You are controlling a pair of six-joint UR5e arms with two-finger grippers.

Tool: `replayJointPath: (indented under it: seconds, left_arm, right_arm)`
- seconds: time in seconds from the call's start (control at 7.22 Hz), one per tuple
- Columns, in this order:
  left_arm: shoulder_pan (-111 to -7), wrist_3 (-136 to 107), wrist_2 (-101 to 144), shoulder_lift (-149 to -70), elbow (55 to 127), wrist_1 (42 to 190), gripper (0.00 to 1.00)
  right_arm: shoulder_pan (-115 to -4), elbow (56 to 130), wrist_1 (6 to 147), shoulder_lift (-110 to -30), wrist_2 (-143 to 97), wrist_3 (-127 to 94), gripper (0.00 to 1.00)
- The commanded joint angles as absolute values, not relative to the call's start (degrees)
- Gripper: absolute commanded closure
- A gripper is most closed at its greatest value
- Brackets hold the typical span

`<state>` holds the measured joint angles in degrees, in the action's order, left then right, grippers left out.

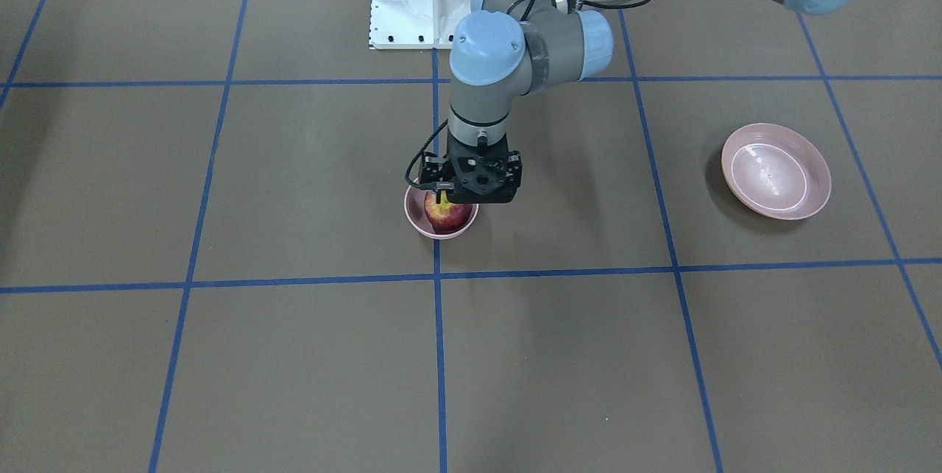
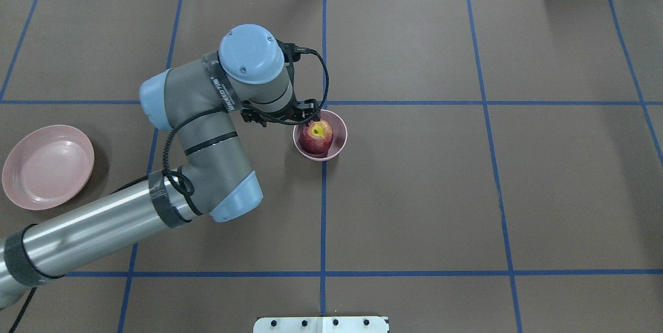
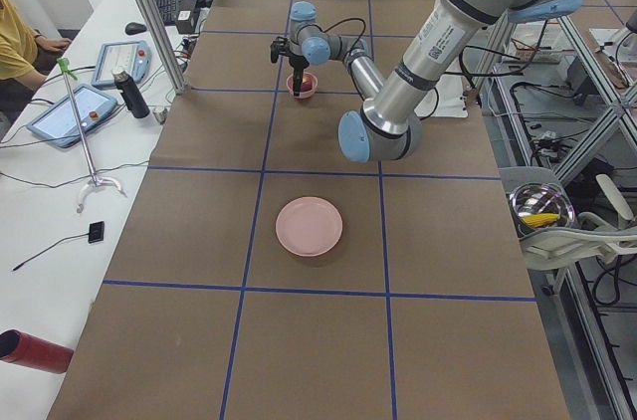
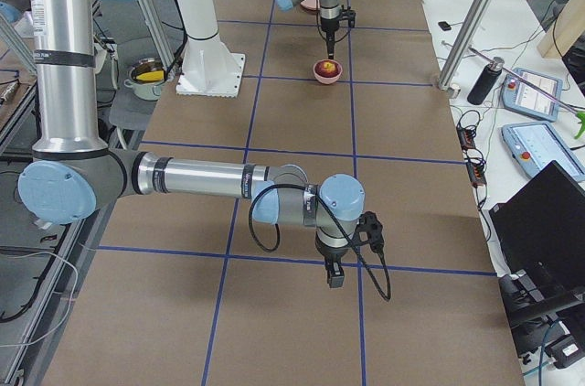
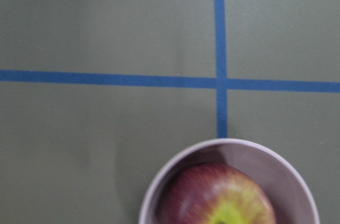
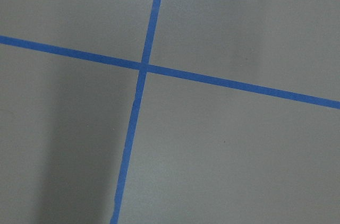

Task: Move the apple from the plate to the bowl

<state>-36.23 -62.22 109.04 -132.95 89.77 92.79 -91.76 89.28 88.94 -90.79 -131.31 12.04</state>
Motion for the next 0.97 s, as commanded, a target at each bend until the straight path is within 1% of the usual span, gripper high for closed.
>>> replayJointPath:
  seconds: [0.0,0.14,0.28,0.55,0.83]
  left_arm:
    - [-45.3,-46.1,116.0,-122.5,101.4,86.1,0.02]
    - [-50.6,-37.7,118.8,-115.7,104.6,86.0,0.02]
    - [-57.2,-26.9,122.2,-109.9,105.5,86.4,0.02]
    - [-68.5,-7.6,127.1,-100.5,105.0,86.7,0.02]
    - [-75.7,2.8,128.9,-93.2,104.2,86.7,0.02]
  right_arm:
    - [-91.8,89.2,88.9,-90.9,-132.1,12.0,0.00]
    - [-91.8,89.1,88.9,-90.9,-132.1,12.0,0.00]
    - [-91.8,89.1,88.9,-90.9,-132.2,12.0,0.00]
    - [-91.8,89.2,88.9,-90.9,-132.2,11.9,0.00]
    - [-91.8,89.2,88.9,-90.9,-132.3,11.8,0.00]
